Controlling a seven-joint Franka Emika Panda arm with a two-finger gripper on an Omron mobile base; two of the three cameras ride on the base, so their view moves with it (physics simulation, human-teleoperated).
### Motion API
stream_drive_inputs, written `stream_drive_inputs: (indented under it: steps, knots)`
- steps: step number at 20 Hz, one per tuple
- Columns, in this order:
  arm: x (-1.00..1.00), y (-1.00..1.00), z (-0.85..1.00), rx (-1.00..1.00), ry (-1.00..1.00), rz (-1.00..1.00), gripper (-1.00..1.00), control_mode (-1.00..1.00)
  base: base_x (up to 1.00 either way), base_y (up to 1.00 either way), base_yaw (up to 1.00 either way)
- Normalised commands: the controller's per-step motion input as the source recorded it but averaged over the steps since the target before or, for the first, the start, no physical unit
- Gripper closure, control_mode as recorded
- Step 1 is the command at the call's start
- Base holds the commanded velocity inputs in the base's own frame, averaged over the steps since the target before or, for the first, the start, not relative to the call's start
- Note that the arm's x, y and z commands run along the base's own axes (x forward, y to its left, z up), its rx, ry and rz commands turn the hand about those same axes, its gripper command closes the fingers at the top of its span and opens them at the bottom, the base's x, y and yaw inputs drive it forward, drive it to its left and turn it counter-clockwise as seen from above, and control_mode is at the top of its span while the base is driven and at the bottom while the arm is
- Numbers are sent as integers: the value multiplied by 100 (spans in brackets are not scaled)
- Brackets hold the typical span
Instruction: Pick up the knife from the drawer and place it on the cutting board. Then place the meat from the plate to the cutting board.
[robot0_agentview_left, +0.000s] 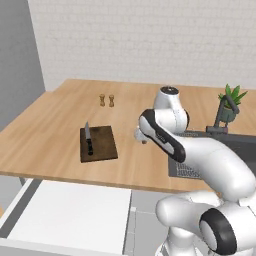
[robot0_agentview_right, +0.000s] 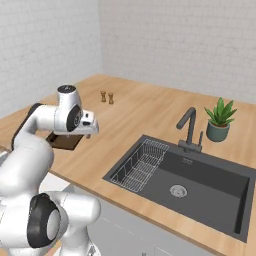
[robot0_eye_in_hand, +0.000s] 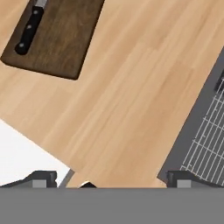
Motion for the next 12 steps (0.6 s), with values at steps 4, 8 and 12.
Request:
stream_drive_inputs:
  steps: [4,8,12]
  knots:
    - [-58,-8,0,0,-29,16,-100,-100,0,0,0]
    - [-15,0,0,0,-16,1,-100,-100,0,0,0]
    - [0,0,0,0,0,0,-100,100,-57,-23,0]
